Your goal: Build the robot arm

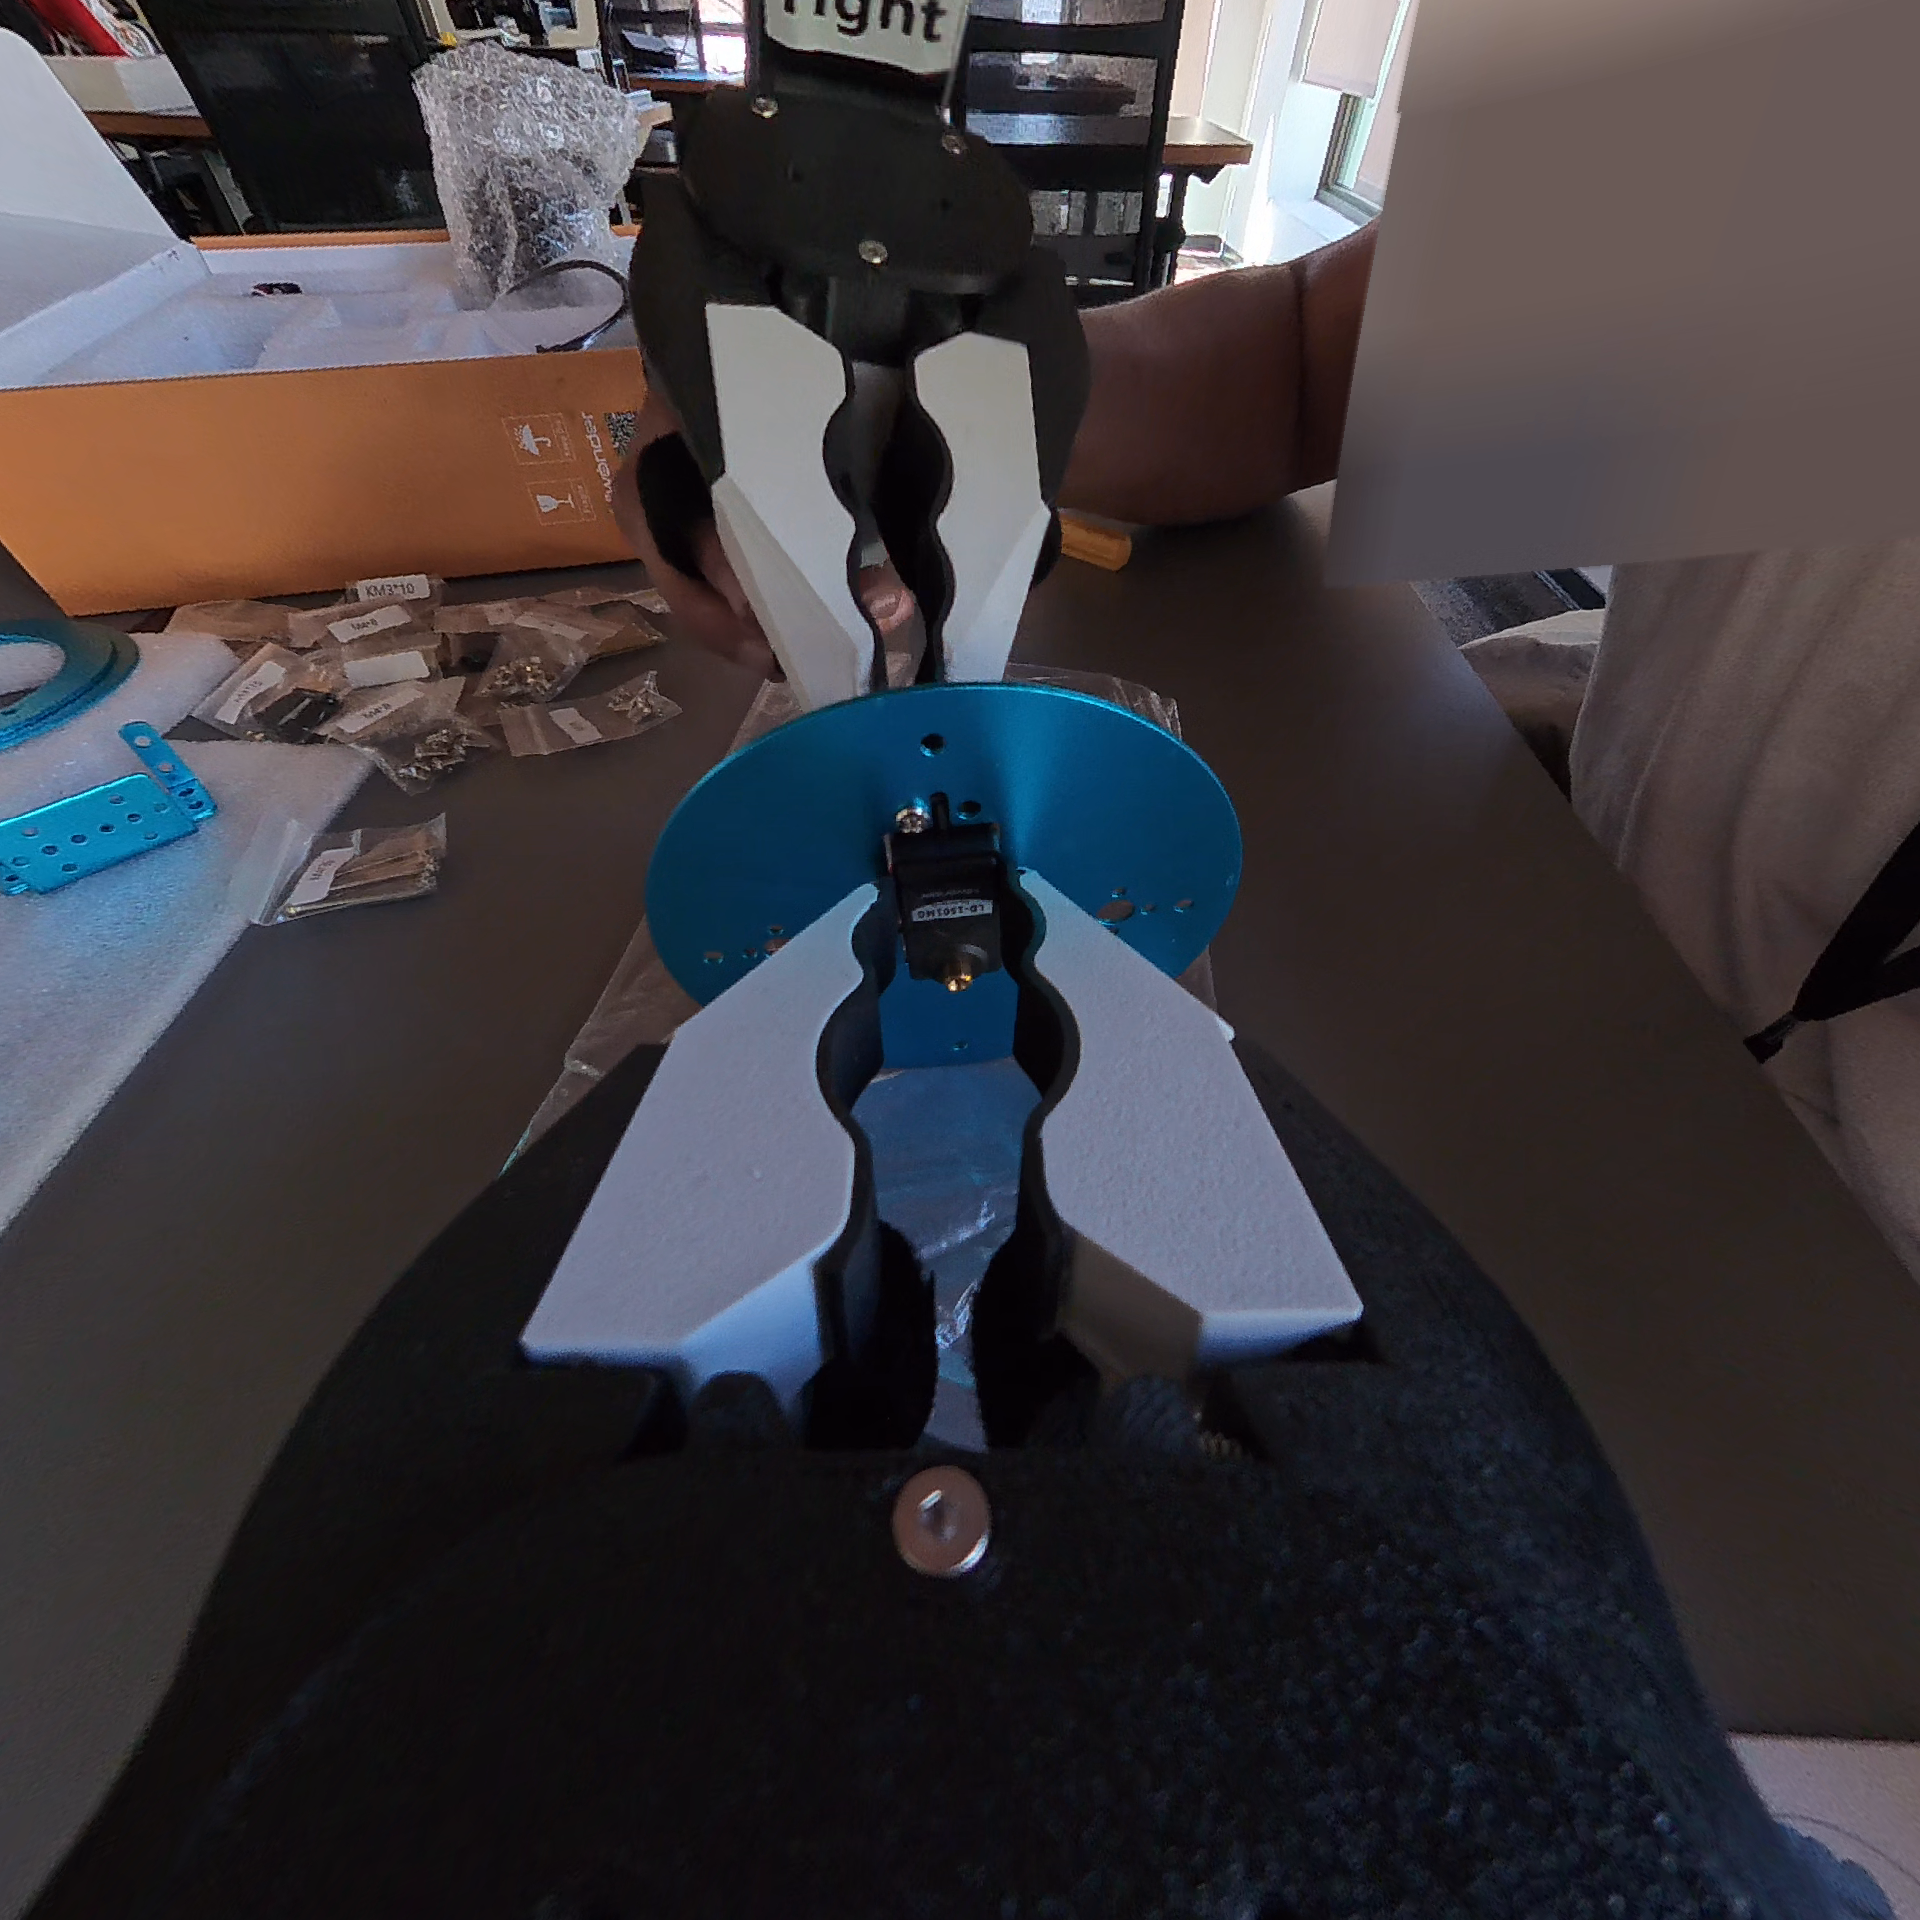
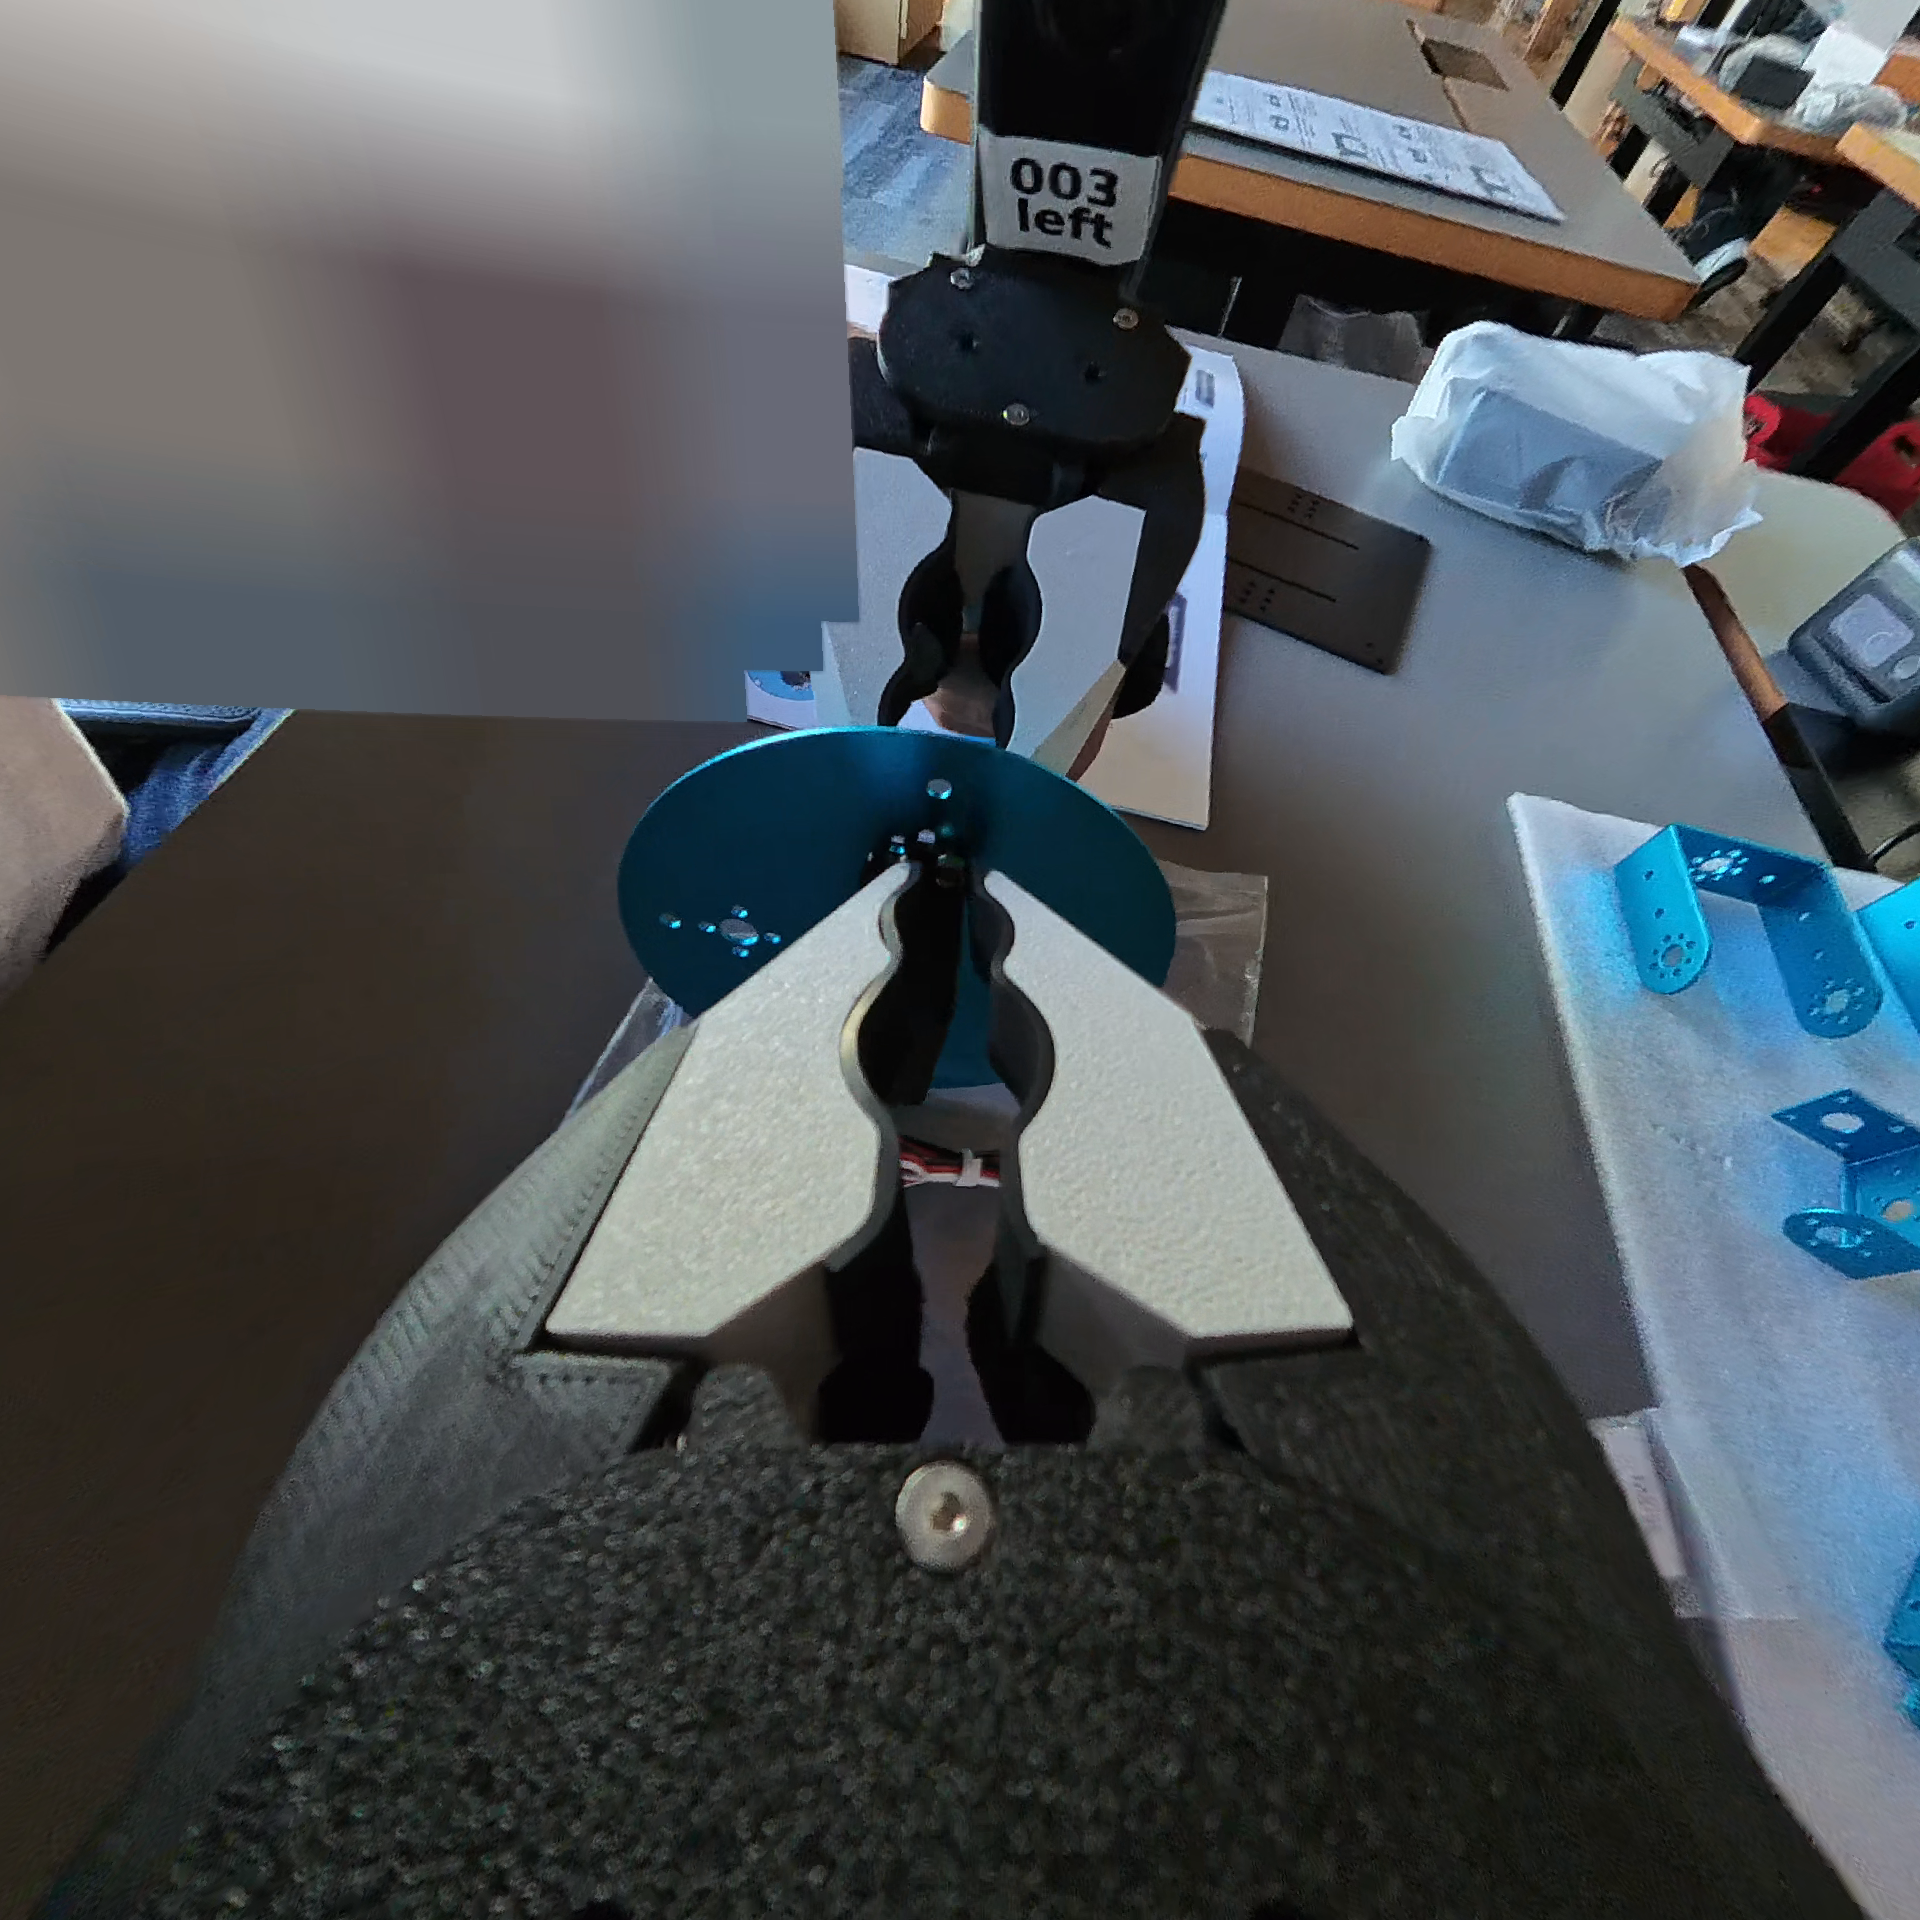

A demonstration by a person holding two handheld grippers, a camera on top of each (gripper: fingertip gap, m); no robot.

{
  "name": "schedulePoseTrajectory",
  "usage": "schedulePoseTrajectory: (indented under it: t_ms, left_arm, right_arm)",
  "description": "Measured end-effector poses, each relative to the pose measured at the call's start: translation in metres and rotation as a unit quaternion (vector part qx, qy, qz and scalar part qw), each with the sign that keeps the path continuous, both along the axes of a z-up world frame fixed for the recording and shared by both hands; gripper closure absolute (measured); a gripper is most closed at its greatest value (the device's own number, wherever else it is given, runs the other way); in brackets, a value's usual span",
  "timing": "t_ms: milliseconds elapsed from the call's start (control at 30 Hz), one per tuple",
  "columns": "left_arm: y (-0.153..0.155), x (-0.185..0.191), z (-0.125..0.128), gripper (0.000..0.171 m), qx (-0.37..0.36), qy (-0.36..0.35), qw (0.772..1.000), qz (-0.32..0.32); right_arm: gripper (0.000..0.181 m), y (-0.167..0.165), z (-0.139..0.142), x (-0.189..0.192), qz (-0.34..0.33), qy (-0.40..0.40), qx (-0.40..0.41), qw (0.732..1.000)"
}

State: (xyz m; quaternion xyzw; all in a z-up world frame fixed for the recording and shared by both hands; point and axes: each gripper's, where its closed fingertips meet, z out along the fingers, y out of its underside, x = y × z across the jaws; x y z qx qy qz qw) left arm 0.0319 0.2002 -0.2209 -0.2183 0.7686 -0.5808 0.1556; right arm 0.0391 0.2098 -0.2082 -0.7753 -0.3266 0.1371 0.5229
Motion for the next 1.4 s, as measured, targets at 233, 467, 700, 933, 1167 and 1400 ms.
schedulePoseTrajectory:
  t_ms: [233,467,700,933,1167,1400]
  left_arm:
    - [0.002,0.001,0.000,0.152,0.005,-0.005,1.000,0.005]
    - [0.003,0.000,-0.001,0.152,0.002,-0.002,1.000,0.004]
    - [0.000,0.001,0.000,0.153,0.002,-0.004,1.000,0.004]
    - [0.000,0.002,0.000,0.152,0.001,-0.002,1.000,0.007]
    - [0.000,0.001,0.000,0.152,0.005,-0.006,1.000,0.008]
    - [0.001,0.001,0.000,0.153,0.006,-0.007,1.000,0.008]
  right_arm:
    - [0.176,0.000,0.000,-0.001,-0.012,0.219,-0.186,0.958]
    - [0.169,0.000,-0.002,0.003,0.005,0.133,-0.118,0.984]
    - [0.160,0.000,0.010,0.006,0.027,-0.037,0.064,0.997]
    - [0.176,0.001,0.001,0.001,0.029,-0.070,0.058,0.995]
    - [0.176,0.000,0.000,0.000,0.000,0.046,-0.053,0.998]
    - [0.176,0.000,0.000,0.000,-0.013,0.213,-0.187,0.959]
